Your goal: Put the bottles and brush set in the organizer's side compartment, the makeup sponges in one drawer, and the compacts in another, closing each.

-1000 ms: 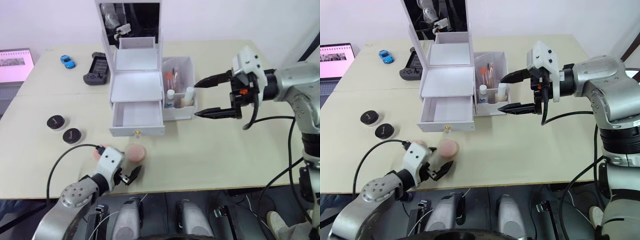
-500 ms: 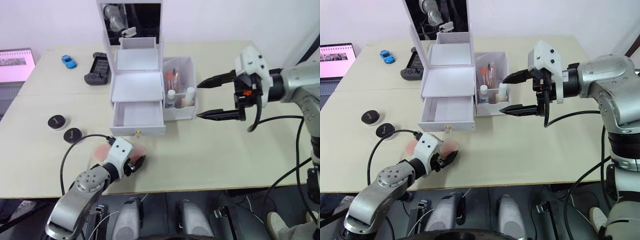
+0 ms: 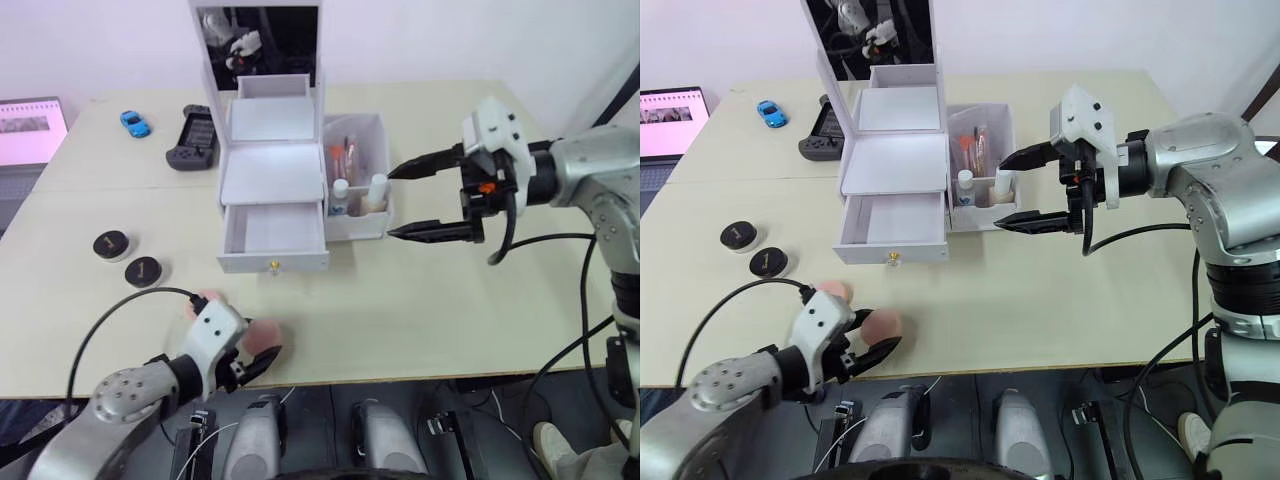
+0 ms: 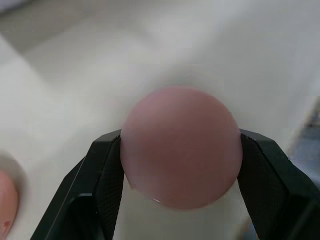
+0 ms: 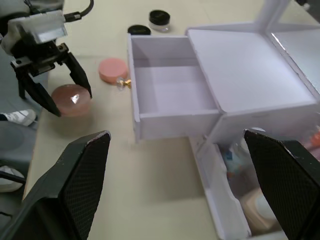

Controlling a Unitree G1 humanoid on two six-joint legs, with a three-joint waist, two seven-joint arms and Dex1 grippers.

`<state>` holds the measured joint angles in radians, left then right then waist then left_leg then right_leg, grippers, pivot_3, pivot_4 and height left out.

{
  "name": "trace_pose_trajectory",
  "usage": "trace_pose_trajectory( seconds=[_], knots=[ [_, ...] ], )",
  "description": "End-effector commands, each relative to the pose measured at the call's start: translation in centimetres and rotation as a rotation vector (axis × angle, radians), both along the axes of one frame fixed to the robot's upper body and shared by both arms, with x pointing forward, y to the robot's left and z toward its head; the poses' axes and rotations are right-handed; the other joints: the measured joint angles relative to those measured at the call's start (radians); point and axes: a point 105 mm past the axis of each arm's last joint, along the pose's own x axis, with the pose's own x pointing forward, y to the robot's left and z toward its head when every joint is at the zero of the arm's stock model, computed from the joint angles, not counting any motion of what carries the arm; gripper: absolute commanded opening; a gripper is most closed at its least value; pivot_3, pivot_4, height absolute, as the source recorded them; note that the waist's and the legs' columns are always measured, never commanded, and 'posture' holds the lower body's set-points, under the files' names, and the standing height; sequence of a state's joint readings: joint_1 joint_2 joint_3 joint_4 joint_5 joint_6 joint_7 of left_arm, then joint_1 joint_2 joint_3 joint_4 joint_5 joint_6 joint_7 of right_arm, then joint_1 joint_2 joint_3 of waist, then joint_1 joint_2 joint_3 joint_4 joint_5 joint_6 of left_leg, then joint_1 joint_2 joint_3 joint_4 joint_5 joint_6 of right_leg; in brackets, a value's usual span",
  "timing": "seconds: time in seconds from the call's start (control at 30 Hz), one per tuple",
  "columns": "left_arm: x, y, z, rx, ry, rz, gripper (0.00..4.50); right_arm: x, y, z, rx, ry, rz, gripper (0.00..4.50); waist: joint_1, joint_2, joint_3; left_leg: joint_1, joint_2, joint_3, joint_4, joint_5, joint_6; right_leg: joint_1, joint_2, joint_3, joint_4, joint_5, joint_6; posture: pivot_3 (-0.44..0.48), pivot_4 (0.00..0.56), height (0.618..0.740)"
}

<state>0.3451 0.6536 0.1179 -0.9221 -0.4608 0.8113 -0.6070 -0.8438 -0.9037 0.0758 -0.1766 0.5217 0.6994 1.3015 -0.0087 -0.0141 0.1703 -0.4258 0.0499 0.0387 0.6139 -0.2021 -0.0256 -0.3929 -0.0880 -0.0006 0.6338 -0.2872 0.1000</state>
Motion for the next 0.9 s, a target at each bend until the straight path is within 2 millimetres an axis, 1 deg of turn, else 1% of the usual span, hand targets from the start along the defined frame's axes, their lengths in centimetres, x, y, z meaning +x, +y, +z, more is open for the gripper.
trace_pose_trajectory(
  seconds=[0.03,0.1,0.13,0.2,0.27,0.3,0.37,0.5,0.57,0.67,0.73,0.9],
  knots=[
    [-1.5,-0.4,5.4,-0.109,-0.133,-0.178,2.67,-1.1,0.6,1.2,0.027,0.004,0.105,4.50,-0.001,-0.001,0.000,0.000,0.000,0.000,0.000,0.000,0.000,0.000,0.000,0.000,0.000,0.000,0.000,0.000,0.150,0.740],
    [-1.9,0.3,7.5,-0.087,-0.154,-0.253,2.67,-1.5,0.7,1.4,0.043,0.026,0.142,4.50,-0.001,0.000,0.000,-0.001,0.001,-0.001,0.000,0.000,0.000,0.000,0.000,-0.002,0.000,0.000,0.000,0.000,0.150,0.740],
    [-1.6,0.8,8.2,-0.075,-0.148,-0.263,2.67,-1.5,0.6,1.4,0.047,0.027,0.144,4.50,-0.001,0.001,0.000,0.000,0.000,-0.001,0.000,0.000,0.000,0.000,0.000,-0.002,0.000,0.000,0.000,0.000,0.150,0.740],
    [-0.6,1.6,10.3,-0.086,-0.166,-0.262,2.67,-1.5,0.5,1.5,0.051,0.027,0.144,4.50,-0.001,0.001,0.000,0.000,0.000,-0.002,0.000,0.000,0.000,0.000,0.000,-0.002,0.000,0.000,0.000,0.000,0.150,0.740],
    [0.3,1.7,12.5,-0.121,-0.188,-0.280,2.67,-1.5,0.4,1.4,0.051,0.027,0.143,4.50,-0.001,0.000,0.000,0.000,0.000,-0.002,0.000,0.000,0.000,0.001,0.000,-0.002,0.000,0.000,0.000,0.000,0.150,0.740],
    [0.9,1.7,13.4,-0.133,-0.197,-0.279,2.67,-1.5,0.3,1.4,0.051,0.029,0.142,4.50,-0.002,0.000,0.000,0.000,0.000,-0.002,0.000,0.000,0.000,0.001,0.001,-0.002,0.000,0.000,0.000,0.000,0.150,0.740],
    [2.4,1.8,14.3,-0.114,-0.205,-0.246,2.67,-1.6,0.2,1.5,0.052,0.028,0.134,4.50,-0.001,0.000,0.000,0.000,0.000,-0.002,0.000,0.000,0.000,0.001,0.001,-0.002,0.000,0.000,0.001,0.000,0.150,0.740],
    [6.1,2.3,14.7,-0.041,-0.197,-0.123,2.67,-2.0,-0.3,1.9,0.057,0.027,0.109,4.50,-0.002,0.000,0.000,0.000,0.000,-0.002,0.000,0.000,0.000,0.001,0.002,-0.002,0.001,0.002,0.003,0.000,0.150,0.740],
    [7.3,2.4,14.6,-0.010,-0.181,-0.093,2.67,-2.2,-0.5,2.0,0.060,0.029,0.095,4.50,-0.001,0.000,0.001,0.000,0.000,-0.002,0.000,0.000,0.000,0.001,0.004,-0.001,0.002,0.002,0.004,0.000,0.150,0.740],
    [9.5,2.4,13.9,0.021,-0.157,-0.036,2.67,-2.6,-0.9,2.0,0.062,0.032,0.055,4.50,-0.002,0.000,0.001,0.000,0.001,-0.003,-0.001,0.000,0.000,0.000,0.005,-0.001,0.002,0.002,0.004,0.000,0.150,0.740],
    [10.4,2.1,13.4,0.005,-0.147,-0.019,2.67,-2.8,-1.2,1.8,0.057,0.033,0.027,4.50,-0.001,0.000,0.001,0.000,0.001,-0.003,-0.001,0.000,0.000,0.000,0.006,-0.001,0.003,0.002,0.005,0.000,0.150,0.740],
    [11.5,1.5,11.8,0.014,-0.124,-0.007,2.67,-3.1,-1.4,2.0,0.057,0.025,-0.010,4.50,-0.003,-0.001,0.001,0.000,0.001,-0.003,0.000,0.000,0.000,-0.002,0.006,0.000,0.006,0.002,0.005,0.000,0.150,0.740]
  ],
)
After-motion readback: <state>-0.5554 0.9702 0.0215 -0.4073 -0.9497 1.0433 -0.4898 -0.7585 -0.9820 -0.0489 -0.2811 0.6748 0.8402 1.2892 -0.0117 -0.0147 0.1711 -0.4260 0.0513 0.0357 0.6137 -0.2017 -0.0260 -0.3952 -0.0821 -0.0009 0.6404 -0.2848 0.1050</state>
